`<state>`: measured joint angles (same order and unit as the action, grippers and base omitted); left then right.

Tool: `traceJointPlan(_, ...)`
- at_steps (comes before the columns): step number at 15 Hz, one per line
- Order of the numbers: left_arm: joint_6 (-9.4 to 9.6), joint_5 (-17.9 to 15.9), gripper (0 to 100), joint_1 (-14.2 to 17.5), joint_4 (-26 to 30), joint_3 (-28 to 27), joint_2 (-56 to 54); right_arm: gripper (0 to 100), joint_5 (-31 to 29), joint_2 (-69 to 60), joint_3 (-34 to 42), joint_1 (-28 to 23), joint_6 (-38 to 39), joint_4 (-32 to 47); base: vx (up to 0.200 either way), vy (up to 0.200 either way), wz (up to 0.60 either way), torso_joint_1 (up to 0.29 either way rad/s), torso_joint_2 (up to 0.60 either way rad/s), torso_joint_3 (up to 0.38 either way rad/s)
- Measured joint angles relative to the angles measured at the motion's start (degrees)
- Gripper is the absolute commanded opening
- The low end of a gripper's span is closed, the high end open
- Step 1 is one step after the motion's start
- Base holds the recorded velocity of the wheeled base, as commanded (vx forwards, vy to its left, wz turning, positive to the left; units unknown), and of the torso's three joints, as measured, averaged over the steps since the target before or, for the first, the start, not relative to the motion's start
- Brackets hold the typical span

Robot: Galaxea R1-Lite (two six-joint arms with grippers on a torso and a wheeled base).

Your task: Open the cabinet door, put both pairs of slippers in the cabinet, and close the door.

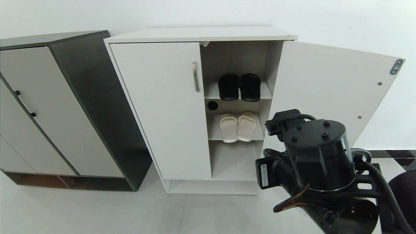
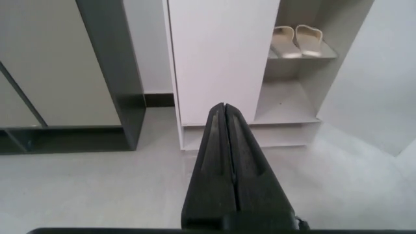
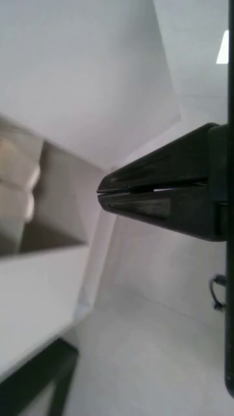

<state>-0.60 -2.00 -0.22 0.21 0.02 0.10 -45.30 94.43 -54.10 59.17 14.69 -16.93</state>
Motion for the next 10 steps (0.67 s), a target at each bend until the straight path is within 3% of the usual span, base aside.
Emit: traceJointPlan(10,0.06,0.0,0,-0.05,-0.13,-0.02,0.0,0,0.12,0.41,0.88,0.22,0.0,-0.99,0.0,0.0,0.0,0.115,-0.48,-0.34)
